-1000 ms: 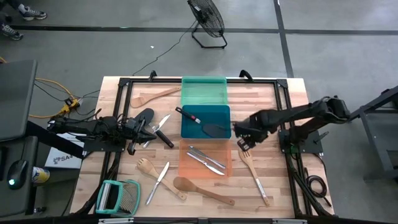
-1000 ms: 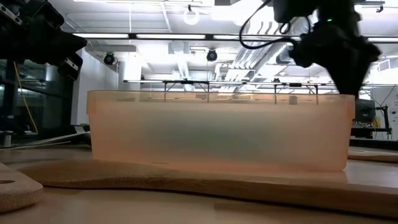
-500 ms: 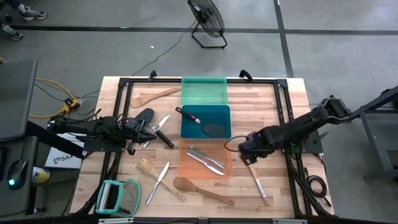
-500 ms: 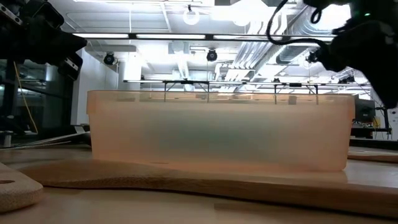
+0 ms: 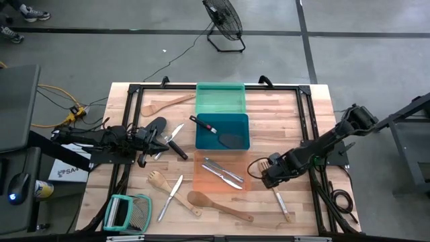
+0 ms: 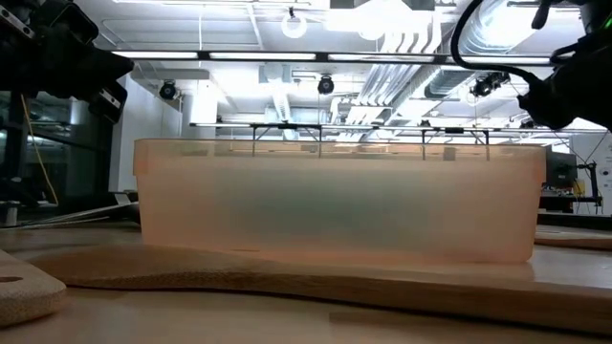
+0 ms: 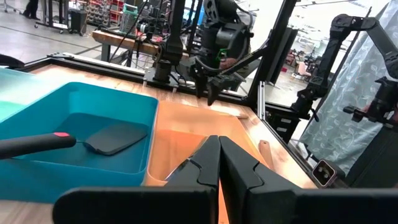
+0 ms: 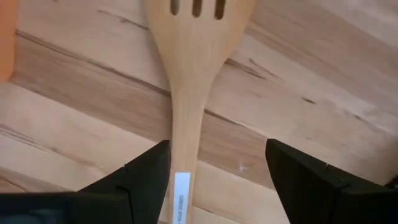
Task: Pick & Place Kitchen Items
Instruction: Put the wooden serving spoon into the green bin
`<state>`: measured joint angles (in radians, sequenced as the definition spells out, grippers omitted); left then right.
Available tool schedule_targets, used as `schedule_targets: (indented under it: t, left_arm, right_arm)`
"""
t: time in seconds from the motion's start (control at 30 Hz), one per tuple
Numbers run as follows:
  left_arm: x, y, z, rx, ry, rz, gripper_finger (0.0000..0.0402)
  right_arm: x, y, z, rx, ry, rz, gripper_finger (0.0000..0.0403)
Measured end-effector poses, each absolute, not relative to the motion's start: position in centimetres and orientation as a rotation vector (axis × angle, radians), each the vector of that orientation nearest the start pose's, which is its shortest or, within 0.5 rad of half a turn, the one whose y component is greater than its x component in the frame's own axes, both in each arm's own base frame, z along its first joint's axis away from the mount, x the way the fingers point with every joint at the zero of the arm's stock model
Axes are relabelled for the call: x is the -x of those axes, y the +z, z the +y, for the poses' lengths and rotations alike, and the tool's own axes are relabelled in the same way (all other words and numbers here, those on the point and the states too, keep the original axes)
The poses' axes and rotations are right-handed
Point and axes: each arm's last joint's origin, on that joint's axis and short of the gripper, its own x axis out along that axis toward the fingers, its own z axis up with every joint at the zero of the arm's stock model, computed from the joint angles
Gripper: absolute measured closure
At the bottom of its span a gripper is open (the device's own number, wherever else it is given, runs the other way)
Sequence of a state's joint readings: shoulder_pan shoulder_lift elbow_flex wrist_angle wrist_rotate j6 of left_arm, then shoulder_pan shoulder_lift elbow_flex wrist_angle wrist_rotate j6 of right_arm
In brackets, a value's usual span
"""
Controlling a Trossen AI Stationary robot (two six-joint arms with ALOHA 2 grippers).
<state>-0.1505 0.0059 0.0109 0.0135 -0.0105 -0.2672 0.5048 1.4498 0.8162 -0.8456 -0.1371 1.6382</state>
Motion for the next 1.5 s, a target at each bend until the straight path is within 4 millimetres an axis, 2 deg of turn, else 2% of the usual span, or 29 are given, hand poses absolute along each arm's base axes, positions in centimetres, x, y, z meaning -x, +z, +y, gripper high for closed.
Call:
schedule_targets:
  t: [0.47,0.9,1.17,1.5]
  left_arm:
    - [-9.6,16.8,-1.4,0.268,-0.142,0.000,0.0402]
    - [-9.6,16.8,-1.4,0.268,-0.142,0.000,0.0402]
    - [-9.6,16.8,-1.4,0.268,-0.142,0.000,0.0402]
    - [-9.6,16.8,-1.4,0.268,-0.142,0.000,0.0402]
  right_arm:
    - [-21.2,13.9,13.5,-0.990,-0.771,1.500,0.0149]
    - [-21.5,13.3,13.6,-0.993,-0.814,1.462,0.0152]
    - [-21.8,12.2,13.9,-0.988,-0.832,1.508,0.0214]
    - [-21.9,12.1,13.9,-0.995,-0.834,1.511,0.0291]
